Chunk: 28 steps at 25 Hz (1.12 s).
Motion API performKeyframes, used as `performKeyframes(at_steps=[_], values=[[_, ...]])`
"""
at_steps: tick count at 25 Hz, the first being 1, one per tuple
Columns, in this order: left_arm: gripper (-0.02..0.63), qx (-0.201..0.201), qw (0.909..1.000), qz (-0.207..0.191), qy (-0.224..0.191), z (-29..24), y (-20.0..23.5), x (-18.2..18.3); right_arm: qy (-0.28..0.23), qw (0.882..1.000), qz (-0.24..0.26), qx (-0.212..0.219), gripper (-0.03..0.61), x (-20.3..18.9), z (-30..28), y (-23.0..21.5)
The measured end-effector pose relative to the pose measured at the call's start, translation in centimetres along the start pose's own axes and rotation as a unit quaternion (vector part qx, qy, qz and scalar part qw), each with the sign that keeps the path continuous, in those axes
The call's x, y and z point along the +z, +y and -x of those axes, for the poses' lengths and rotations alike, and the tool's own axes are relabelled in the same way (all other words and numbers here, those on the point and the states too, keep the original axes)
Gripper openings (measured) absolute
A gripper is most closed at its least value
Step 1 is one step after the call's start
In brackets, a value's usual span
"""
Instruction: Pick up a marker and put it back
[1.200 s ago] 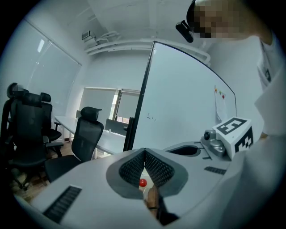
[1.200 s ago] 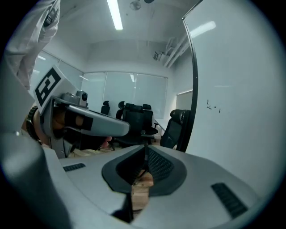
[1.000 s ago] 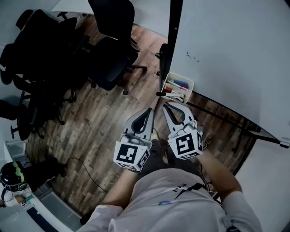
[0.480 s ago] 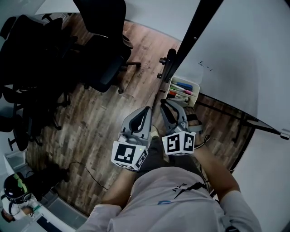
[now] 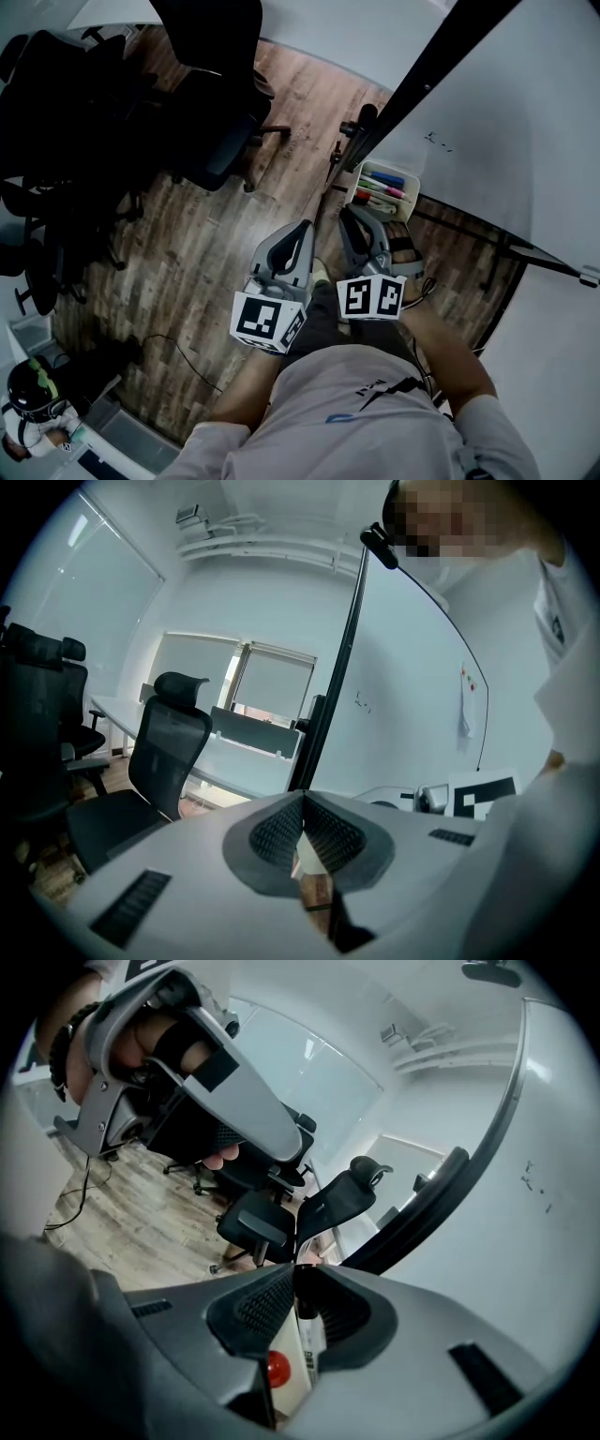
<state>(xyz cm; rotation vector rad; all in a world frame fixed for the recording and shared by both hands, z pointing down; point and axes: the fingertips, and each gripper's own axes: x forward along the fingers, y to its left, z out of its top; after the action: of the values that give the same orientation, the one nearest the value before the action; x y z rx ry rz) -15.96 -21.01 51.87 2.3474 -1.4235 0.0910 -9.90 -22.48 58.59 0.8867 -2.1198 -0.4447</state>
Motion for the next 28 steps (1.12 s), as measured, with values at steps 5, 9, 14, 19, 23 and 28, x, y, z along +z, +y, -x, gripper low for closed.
performKeyframes(at_steps=[5, 9, 14, 19, 23, 28], values=[[0.011, -0.01, 1.0, -0.001, 0.0, -0.5, -1.1, 0.3, -0.027, 0.999, -0.042, -0.007, 0.067, 0.9, 2.0, -2.1], [0.011, -0.021, 0.9997, -0.006, -0.006, -0.9, -3.0, 1.0, -0.053, 0.995, -0.089, -0.013, 0.067, 1.7, 4.5, -4.6], [0.011, -0.04, 0.9992, -0.003, -0.008, -1.4, -5.9, 1.9, -0.095, 0.985, -0.145, -0.011, 0.067, 3.0, 7.7, -7.5], [0.011, -0.06, 0.9981, -0.005, -0.013, -1.6, -8.9, 3.8, -0.15, 0.974, -0.172, 0.004, 0.067, 5.5, 11.0, -11.3], [0.011, -0.073, 0.9968, -0.01, -0.03, -1.2, -10.8, 6.4, -0.202, 0.948, -0.245, 0.013, 0.067, 6.8, 13.6, -14.1], [0.011, -0.084, 0.9952, -0.001, -0.051, -0.4, -12.9, 9.3, -0.233, 0.932, -0.277, 0.013, 0.067, 7.3, 16.6, -16.7]])
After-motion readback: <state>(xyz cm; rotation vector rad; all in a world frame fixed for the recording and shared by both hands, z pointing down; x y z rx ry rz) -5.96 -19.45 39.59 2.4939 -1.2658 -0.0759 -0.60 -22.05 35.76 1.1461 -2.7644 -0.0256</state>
